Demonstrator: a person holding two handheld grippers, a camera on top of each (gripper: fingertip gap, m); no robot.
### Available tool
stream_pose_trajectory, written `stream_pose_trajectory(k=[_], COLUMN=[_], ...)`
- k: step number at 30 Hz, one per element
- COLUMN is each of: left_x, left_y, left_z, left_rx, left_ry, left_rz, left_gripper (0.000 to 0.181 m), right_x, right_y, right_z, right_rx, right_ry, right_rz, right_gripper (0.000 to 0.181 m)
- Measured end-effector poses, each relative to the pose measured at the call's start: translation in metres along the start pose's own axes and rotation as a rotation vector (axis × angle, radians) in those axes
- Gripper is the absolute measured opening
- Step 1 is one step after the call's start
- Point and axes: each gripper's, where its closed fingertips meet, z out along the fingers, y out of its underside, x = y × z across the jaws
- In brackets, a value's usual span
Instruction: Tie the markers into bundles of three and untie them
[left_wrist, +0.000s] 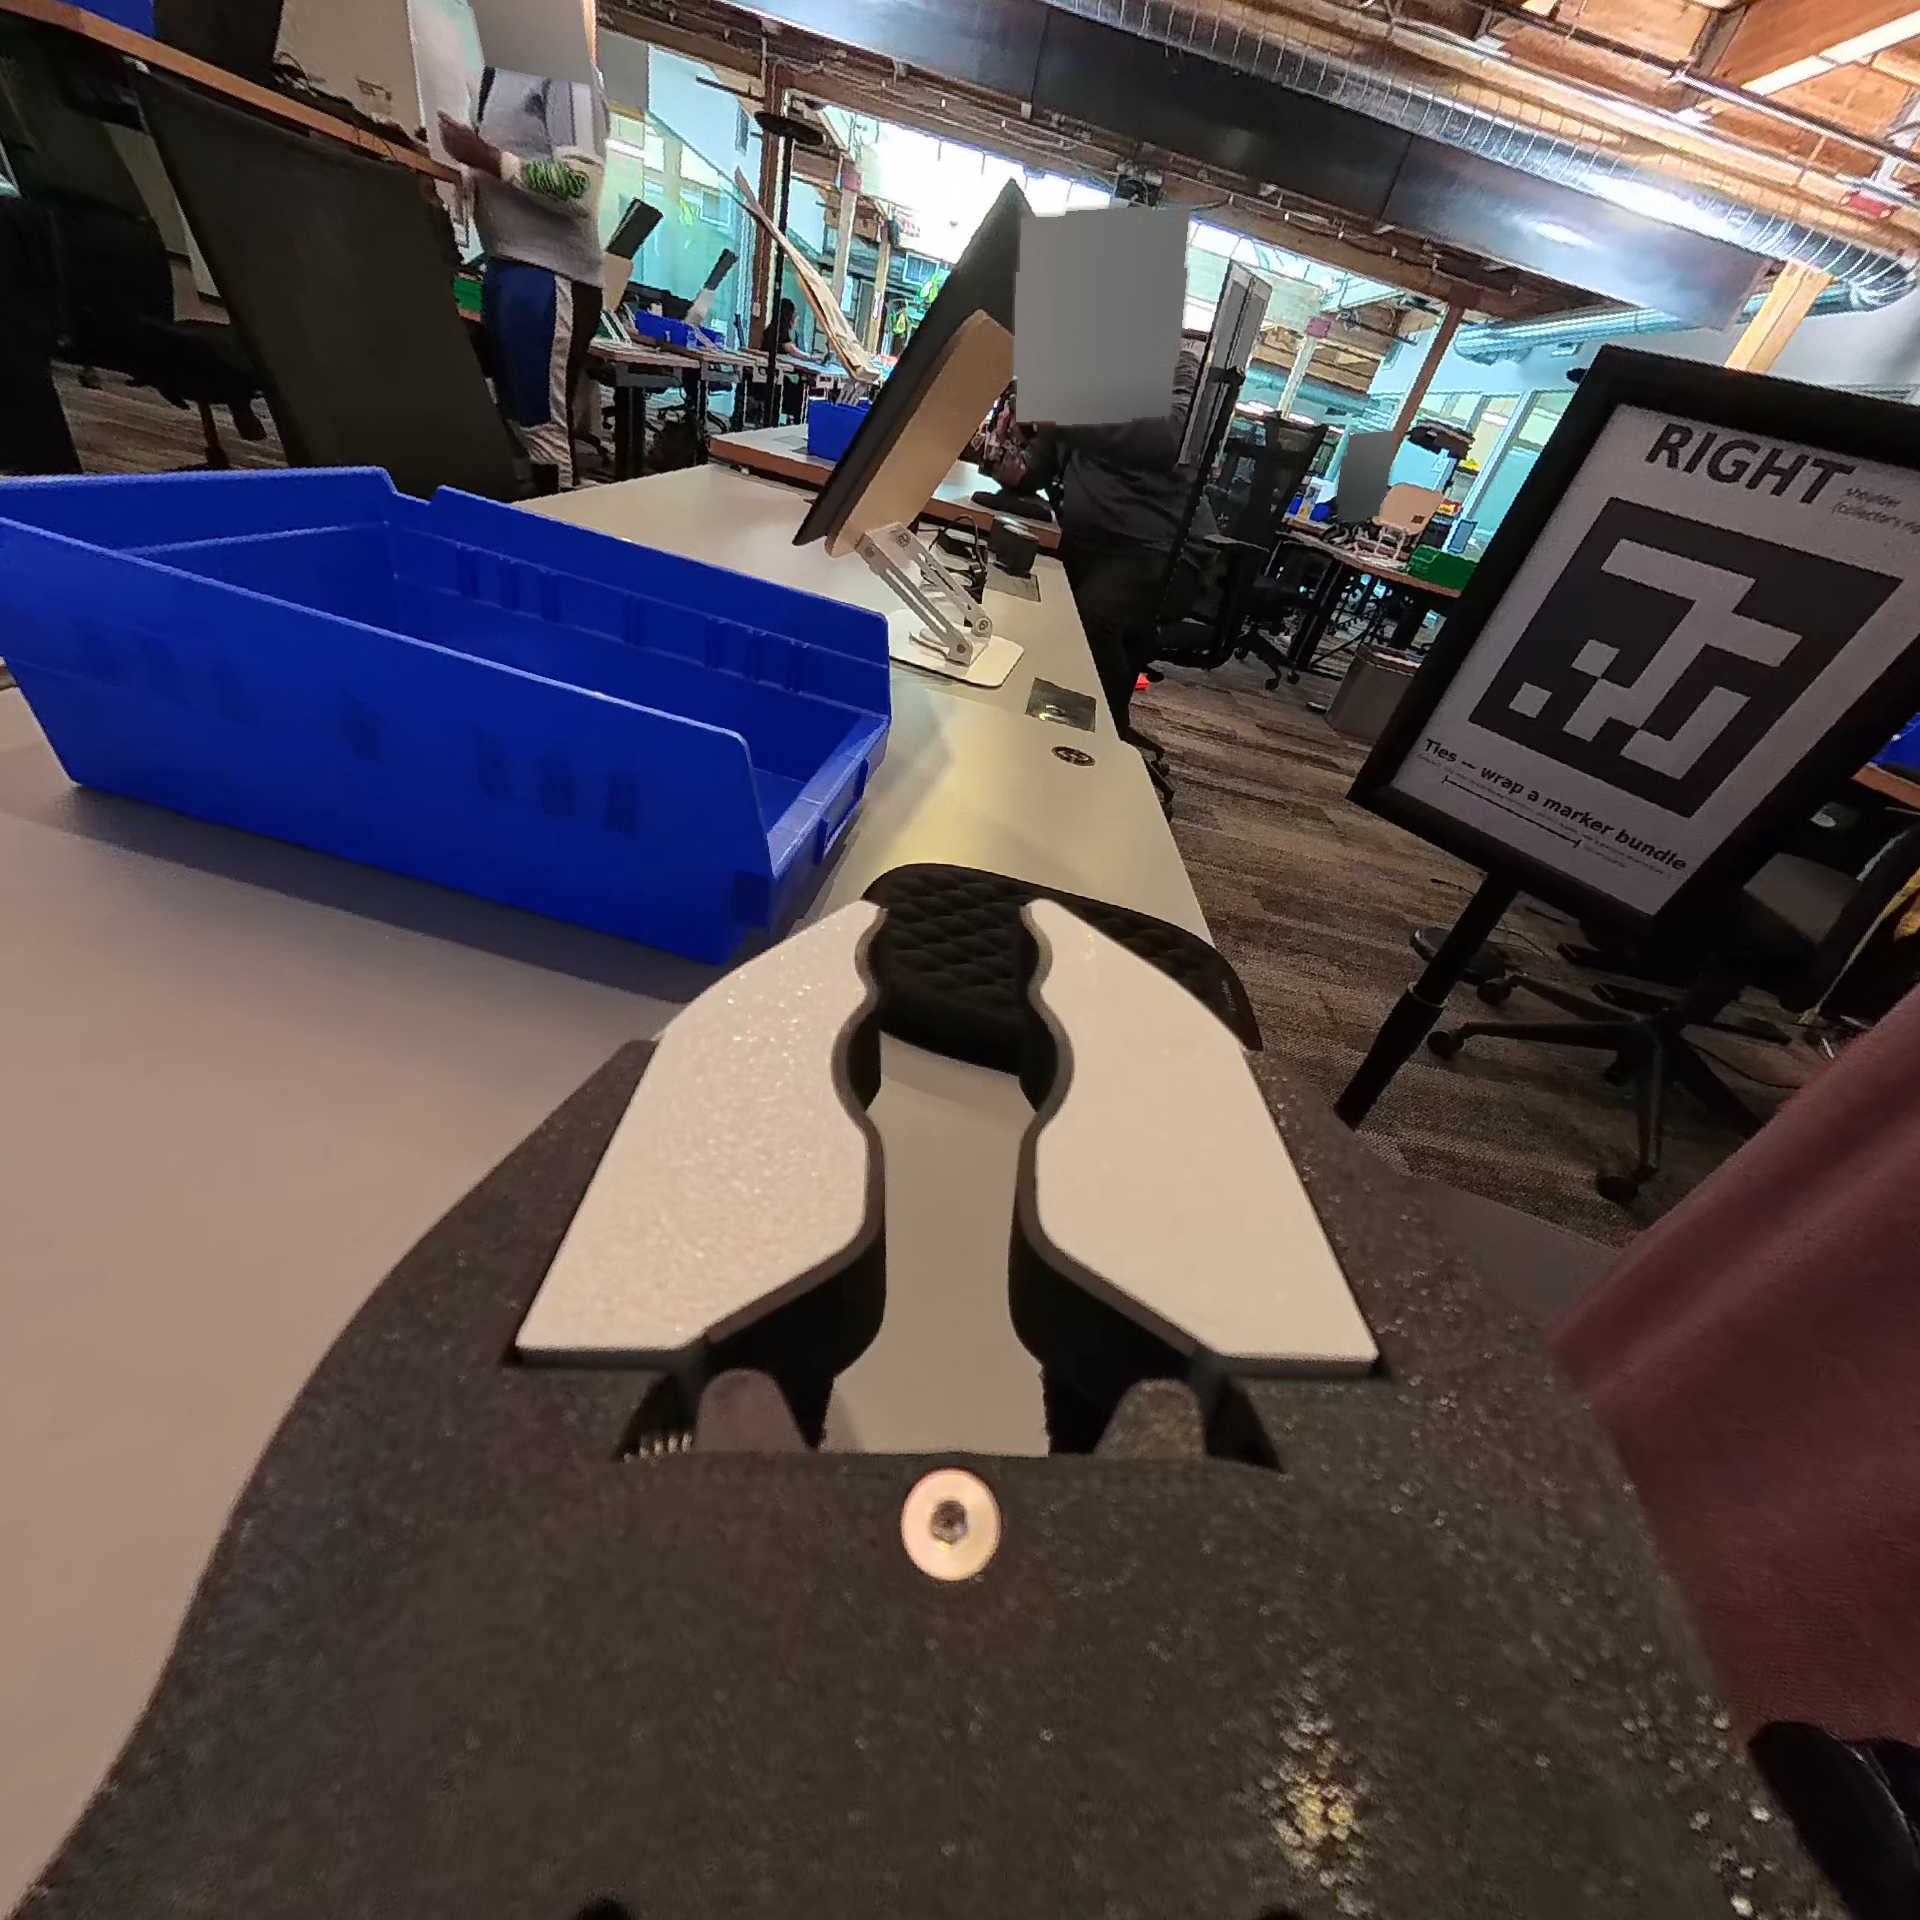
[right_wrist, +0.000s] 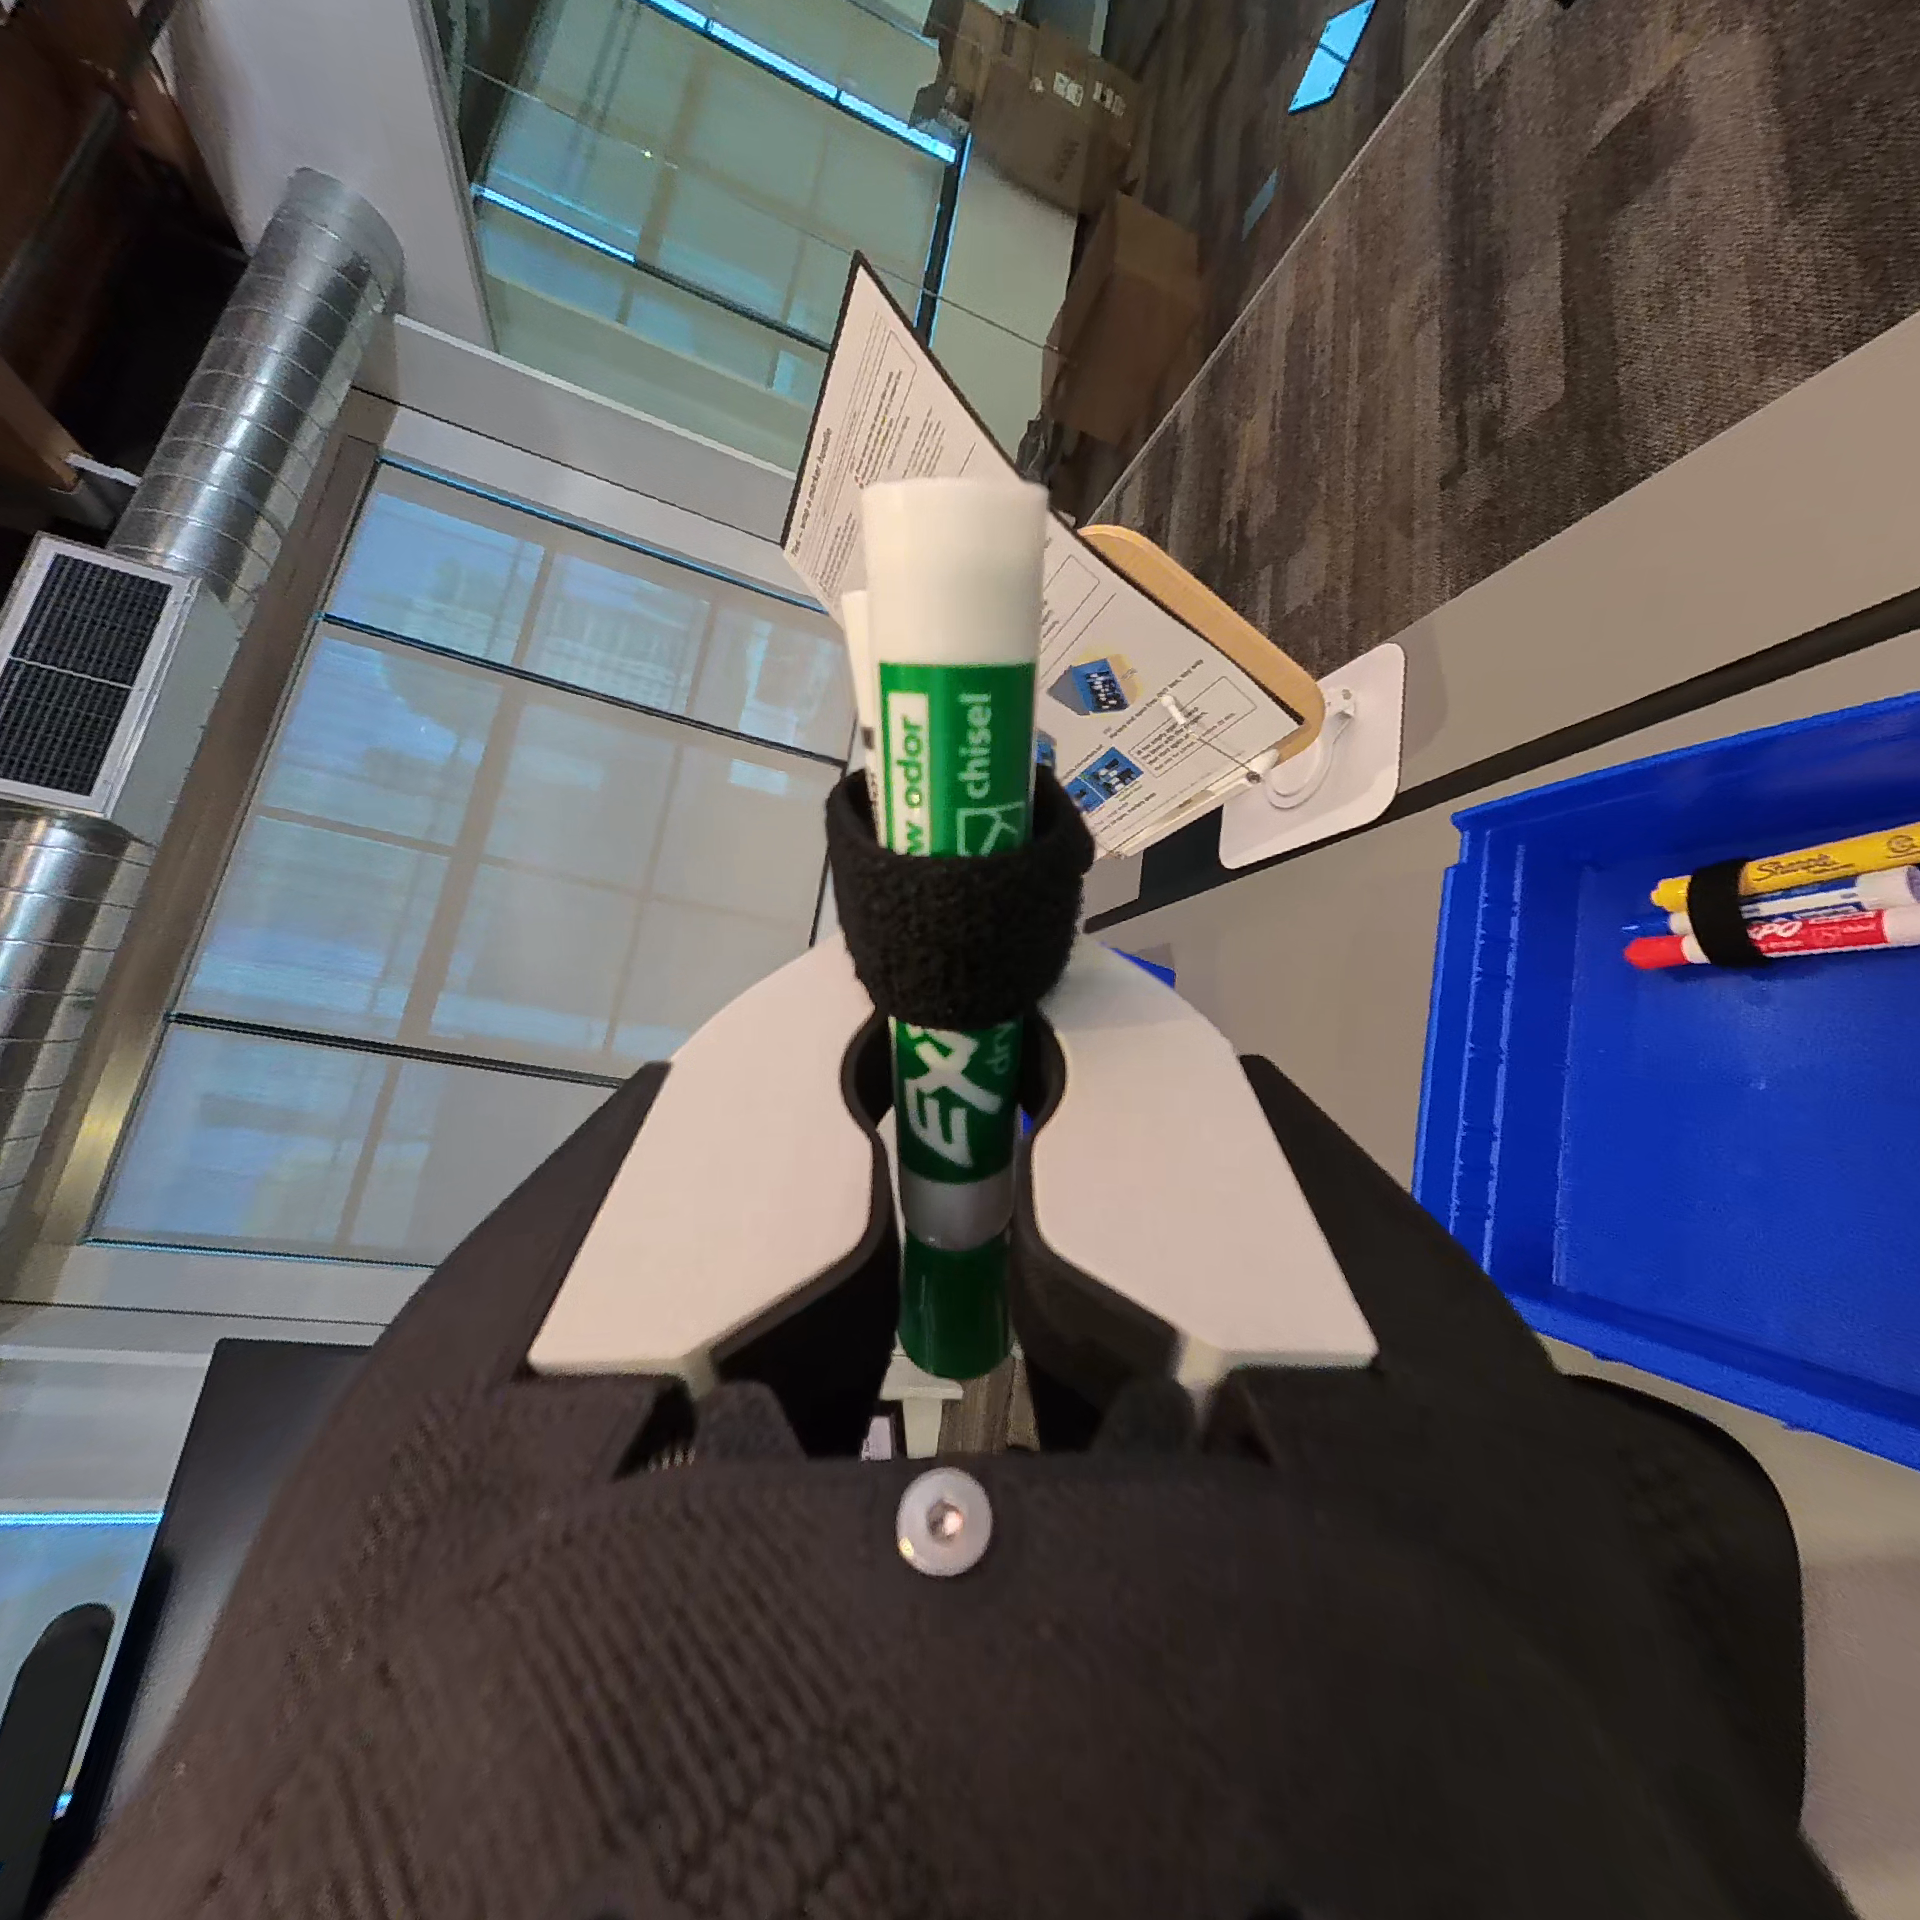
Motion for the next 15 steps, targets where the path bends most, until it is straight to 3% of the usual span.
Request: stream_pose_trajectory(k=[9, 15], left_x=[0.003, 0.003], left_y=[0.005, 0.007], left_z=[0.002, 0.005], left_rx=[-0.027, -0.031], left_ry=[0.012, 0.019], left_rz=[0.006, -0.006], left_gripper=[0.022, 0.022], right_x=[0.006, 0.033], right_y=[0.010, 0.024], right_z=[-0.003, -0.005], right_rx=[-0.052, -0.129], right_ry=[0.031, 0.097], right_rz=[-0.023, -0.032], right_gripper=[0.019, 0.018])
